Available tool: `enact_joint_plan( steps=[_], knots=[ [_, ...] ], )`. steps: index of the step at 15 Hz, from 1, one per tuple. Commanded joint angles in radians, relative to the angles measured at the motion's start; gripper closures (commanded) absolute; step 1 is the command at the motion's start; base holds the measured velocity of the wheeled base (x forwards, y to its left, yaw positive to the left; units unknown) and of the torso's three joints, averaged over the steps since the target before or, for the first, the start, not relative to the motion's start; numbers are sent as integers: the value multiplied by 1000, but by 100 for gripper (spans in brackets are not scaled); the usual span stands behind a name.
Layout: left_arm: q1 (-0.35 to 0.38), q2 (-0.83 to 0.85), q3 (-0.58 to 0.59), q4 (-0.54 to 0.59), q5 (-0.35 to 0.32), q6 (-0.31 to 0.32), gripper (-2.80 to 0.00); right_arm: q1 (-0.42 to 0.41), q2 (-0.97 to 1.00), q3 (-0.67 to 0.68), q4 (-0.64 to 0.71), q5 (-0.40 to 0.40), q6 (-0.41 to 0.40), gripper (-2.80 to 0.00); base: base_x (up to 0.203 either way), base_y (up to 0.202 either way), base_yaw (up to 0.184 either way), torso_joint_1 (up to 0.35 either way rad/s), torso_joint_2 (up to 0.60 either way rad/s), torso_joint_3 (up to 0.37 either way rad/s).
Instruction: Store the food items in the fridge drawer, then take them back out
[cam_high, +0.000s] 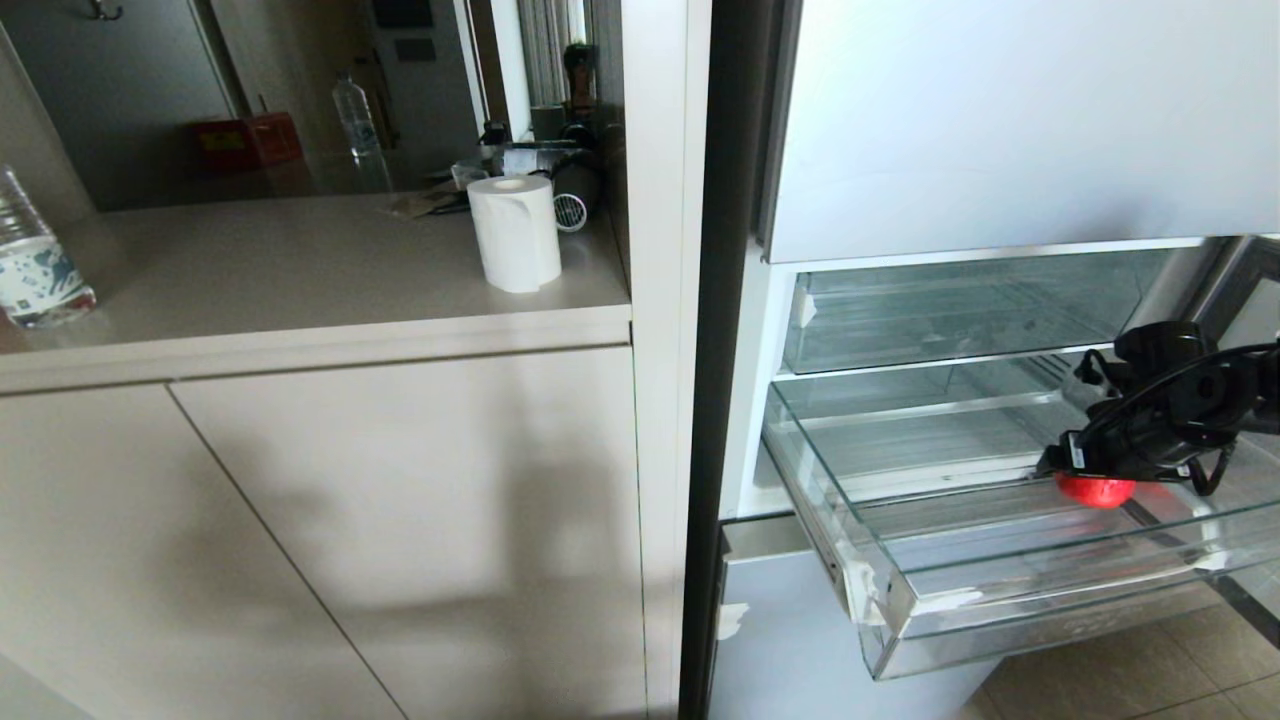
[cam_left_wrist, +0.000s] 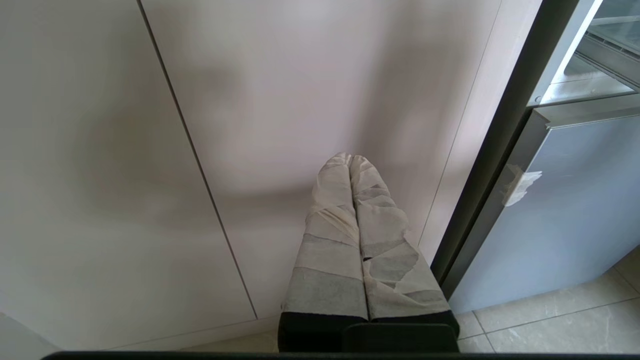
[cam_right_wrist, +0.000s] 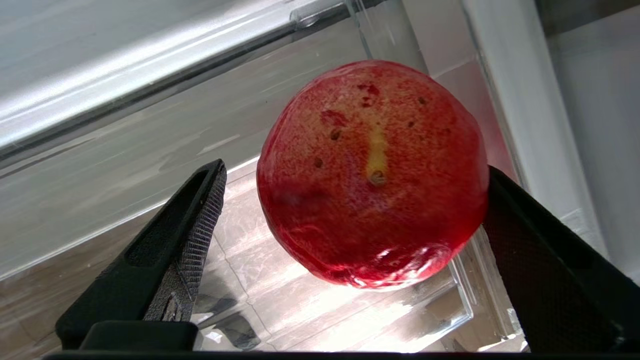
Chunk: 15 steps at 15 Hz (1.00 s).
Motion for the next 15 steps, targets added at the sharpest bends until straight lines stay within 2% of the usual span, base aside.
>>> enact_joint_plan(
  steps=[1, 4, 5, 12, 15],
  knots=[
    [0, 2, 0, 0, 0, 0, 0, 1, 7, 1, 0, 1, 2, -280, 0, 0, 0, 0, 0, 0],
    [0, 2, 0, 0, 0, 0, 0, 1, 14, -2, -2, 1, 13, -280, 0, 0, 0, 0, 0, 0],
    [0, 0, 0, 0, 0, 0, 0, 1, 22, -6, -3, 1, 13, 0, 0, 0, 0, 0, 0, 0],
    [0, 2, 0, 0, 0, 0, 0, 0, 36, -10, -40, 1, 18, 0, 0, 0, 0, 0, 0, 0],
    [0, 2, 0, 0, 0, 0, 0, -2, -54, 17, -40, 1, 28, 0, 0, 0, 0, 0, 0, 0]
  ],
)
